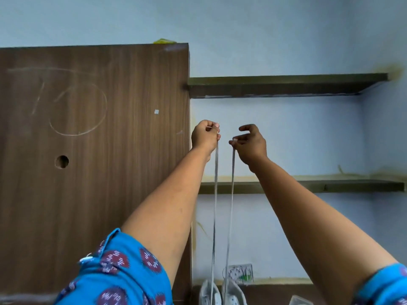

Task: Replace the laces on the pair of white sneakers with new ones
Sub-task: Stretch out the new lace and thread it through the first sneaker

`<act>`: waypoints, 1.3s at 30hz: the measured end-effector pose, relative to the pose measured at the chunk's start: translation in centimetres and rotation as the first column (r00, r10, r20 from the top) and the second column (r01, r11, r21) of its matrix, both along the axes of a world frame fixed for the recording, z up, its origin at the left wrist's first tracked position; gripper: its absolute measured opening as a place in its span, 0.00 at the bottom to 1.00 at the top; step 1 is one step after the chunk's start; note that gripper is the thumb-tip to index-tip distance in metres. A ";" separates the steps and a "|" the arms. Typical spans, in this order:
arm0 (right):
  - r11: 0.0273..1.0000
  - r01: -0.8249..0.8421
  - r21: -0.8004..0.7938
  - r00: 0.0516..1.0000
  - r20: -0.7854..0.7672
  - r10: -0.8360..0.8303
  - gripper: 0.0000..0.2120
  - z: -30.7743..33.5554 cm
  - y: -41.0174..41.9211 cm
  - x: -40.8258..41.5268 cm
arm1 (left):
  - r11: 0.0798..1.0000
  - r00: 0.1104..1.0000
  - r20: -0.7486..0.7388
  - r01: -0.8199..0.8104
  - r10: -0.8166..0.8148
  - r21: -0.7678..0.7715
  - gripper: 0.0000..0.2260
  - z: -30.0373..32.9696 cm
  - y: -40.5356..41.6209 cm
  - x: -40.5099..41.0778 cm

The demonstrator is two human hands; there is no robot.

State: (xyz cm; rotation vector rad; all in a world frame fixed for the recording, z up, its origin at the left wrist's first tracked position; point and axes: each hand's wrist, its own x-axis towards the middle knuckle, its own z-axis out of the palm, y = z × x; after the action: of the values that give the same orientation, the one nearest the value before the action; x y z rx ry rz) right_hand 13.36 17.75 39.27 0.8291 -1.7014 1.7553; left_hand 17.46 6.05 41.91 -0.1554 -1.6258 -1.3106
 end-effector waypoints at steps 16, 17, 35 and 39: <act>0.985 -0.051 -0.163 0.999 -0.020 0.049 0.17 1.3 -0.2 0.3 | 0.998 1.000 -0.019 0.021 -0.020 0.067 0.04 -0.3 1.4 -1.5; 0.981 -0.061 -0.184 0.998 0.001 0.062 0.16 1.4 -0.1 0.2 | 0.998 1.000 -0.028 -0.007 0.009 0.069 0.05 -0.4 1.4 -1.7; 0.943 -0.248 -0.224 0.958 0.090 0.273 0.17 2.4 0.1 -0.9 | 0.999 0.999 -0.045 0.026 -0.025 0.024 0.06 -0.6 1.6 -2.2; 0.942 -0.251 -0.224 0.956 0.097 0.278 0.18 2.6 0.0 -0.6 | 1.000 0.998 -0.058 0.015 -0.015 0.010 0.07 -0.6 1.4 -2.2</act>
State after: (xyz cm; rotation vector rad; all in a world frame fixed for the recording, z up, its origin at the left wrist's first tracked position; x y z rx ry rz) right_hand 12.72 17.77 41.86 0.9000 -1.5014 2.1695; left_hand 15.25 7.49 41.30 -0.1975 -1.5715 -1.3145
